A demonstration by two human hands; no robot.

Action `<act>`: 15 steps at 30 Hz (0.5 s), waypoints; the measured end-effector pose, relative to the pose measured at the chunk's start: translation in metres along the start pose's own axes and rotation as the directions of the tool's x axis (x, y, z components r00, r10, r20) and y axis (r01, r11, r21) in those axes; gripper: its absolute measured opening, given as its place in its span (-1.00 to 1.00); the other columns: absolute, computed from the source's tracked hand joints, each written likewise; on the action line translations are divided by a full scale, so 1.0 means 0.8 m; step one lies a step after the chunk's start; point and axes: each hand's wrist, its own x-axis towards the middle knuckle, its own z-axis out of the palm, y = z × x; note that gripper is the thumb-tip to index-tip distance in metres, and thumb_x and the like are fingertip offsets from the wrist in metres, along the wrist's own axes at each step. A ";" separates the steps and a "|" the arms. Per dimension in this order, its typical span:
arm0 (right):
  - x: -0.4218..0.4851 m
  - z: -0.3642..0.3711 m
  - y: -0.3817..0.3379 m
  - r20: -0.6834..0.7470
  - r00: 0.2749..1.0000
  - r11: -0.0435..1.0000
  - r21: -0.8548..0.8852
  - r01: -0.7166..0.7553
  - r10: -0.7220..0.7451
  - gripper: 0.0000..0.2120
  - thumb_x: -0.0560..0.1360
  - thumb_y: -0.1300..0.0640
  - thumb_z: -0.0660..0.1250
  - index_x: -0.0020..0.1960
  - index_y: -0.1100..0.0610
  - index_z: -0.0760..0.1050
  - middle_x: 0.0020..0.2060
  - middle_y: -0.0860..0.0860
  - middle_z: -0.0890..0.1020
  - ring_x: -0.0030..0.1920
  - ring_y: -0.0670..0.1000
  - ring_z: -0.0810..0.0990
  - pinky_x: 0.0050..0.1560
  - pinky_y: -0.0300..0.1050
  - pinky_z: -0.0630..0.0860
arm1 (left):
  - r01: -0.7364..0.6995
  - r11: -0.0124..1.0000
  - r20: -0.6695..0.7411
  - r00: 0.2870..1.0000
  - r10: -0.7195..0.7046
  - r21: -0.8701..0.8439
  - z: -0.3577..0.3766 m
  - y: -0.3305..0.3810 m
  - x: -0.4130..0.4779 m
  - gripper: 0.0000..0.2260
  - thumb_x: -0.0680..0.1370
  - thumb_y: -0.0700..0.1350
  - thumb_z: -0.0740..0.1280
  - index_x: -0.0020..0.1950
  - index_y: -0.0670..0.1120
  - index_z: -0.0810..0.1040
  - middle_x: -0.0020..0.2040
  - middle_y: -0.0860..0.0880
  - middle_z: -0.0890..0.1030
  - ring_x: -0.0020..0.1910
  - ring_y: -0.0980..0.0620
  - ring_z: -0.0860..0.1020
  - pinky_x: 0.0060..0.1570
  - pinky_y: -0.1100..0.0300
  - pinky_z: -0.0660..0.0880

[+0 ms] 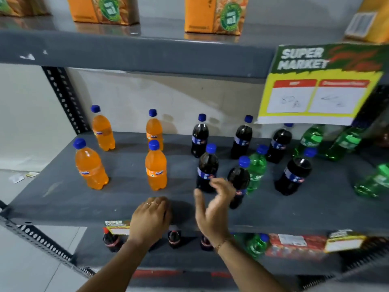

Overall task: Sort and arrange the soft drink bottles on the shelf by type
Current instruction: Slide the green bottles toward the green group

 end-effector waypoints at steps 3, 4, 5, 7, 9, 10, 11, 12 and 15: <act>0.022 -0.053 0.031 -0.240 0.962 0.991 -0.008 -0.134 0.129 -0.58 0.53 -0.10 0.17 0.22 0.15 0.18 0.20 0.11 0.26 0.23 0.15 0.32 0.30 -0.01 0.31 | -0.012 0.999 0.072 0.997 0.014 -0.040 0.009 0.048 0.014 -0.68 0.46 0.00 0.15 -0.04 -0.14 0.61 -0.12 -0.09 0.67 -0.18 -0.13 0.62 -0.24 0.09 0.56; 0.030 -0.064 0.042 -0.266 0.934 0.970 0.025 -0.240 0.238 -0.50 0.51 -0.17 0.17 0.26 0.16 0.16 0.23 0.13 0.24 0.28 0.13 0.29 0.35 -0.04 0.26 | 0.046 0.997 0.080 0.996 -0.042 -0.054 0.011 0.057 0.021 -0.63 0.45 0.04 0.15 0.04 -0.15 0.58 -0.05 -0.11 0.66 -0.09 -0.15 0.61 -0.12 0.06 0.56; 0.037 -0.082 0.057 -0.243 0.905 0.936 0.045 -0.350 0.350 -0.38 0.47 -0.24 0.18 0.30 0.17 0.15 0.26 0.13 0.23 0.32 0.12 0.27 0.39 -0.03 0.23 | 0.110 0.990 0.089 0.991 -0.102 -0.083 0.016 0.071 0.026 -0.58 0.45 0.08 0.16 0.13 -0.17 0.54 0.05 -0.14 0.64 0.03 -0.17 0.59 0.01 0.02 0.53; 0.044 -0.102 0.086 -0.091 0.842 0.847 0.078 -0.526 0.531 -0.23 0.40 -0.29 0.27 0.37 0.19 0.13 0.30 0.09 0.27 0.36 0.10 0.28 0.42 0.05 0.23 | 0.217 0.972 0.137 0.969 -0.203 -0.094 0.021 0.086 0.033 -0.48 0.48 0.15 0.18 0.31 -0.18 0.41 0.28 -0.17 0.51 0.29 -0.17 0.43 0.29 -0.02 0.35; 0.052 -0.114 0.107 0.076 0.794 0.792 0.058 -0.608 0.603 -0.28 0.37 -0.14 0.39 0.38 0.13 0.18 0.28 0.05 0.39 0.32 0.05 0.37 0.37 0.04 0.32 | 0.238 0.969 0.155 0.962 -0.227 -0.058 0.027 0.096 0.034 -0.40 0.52 0.20 0.15 0.43 -0.16 0.26 0.46 -0.14 0.31 0.46 -0.11 0.21 0.44 0.02 0.11; 0.057 -0.116 0.114 0.142 0.787 0.791 0.035 -0.611 0.601 -0.34 0.36 -0.07 0.43 0.35 0.09 0.24 0.24 0.02 0.45 0.27 0.02 0.43 0.32 0.01 0.38 | 0.234 0.971 0.149 0.963 -0.225 -0.049 0.028 0.097 0.035 -0.38 0.53 0.21 0.13 0.46 -0.15 0.21 0.50 -0.12 0.24 0.49 -0.08 0.13 0.47 0.04 0.04; 0.062 -0.118 0.120 0.188 0.784 0.797 0.009 -0.603 0.591 -0.41 0.36 -0.01 0.45 0.30 0.05 0.31 0.19 0.01 0.51 0.21 0.00 0.49 0.26 -0.01 0.43 | 0.234 0.971 0.144 0.963 -0.226 -0.042 0.029 0.100 0.034 -0.37 0.53 0.23 0.10 0.47 -0.14 0.17 0.52 -0.10 0.19 0.51 -0.06 0.08 0.48 0.05 -0.01; 0.066 -0.116 0.123 0.210 0.784 0.803 -0.009 -0.596 0.585 -0.48 0.35 0.04 0.47 0.24 0.03 0.36 0.13 0.01 0.56 0.16 0.00 0.53 0.21 -0.02 0.47 | 0.235 0.971 0.147 0.963 -0.227 -0.040 0.029 0.097 0.035 -0.36 0.54 0.24 0.08 0.48 -0.14 0.16 0.53 -0.09 0.16 0.51 -0.05 0.05 0.49 0.06 -0.03; 0.069 -0.120 0.124 0.220 0.779 0.799 -0.007 -0.601 0.587 -0.56 0.34 0.13 0.49 0.15 0.00 0.40 0.00 0.02 0.61 0.03 -0.01 0.59 0.09 -0.11 0.53 | 0.249 0.968 0.159 0.957 -0.243 -0.024 0.028 0.100 0.033 -0.35 0.53 0.26 0.04 0.49 -0.12 0.15 0.53 -0.06 0.14 0.52 -0.02 0.02 0.49 0.07 -0.05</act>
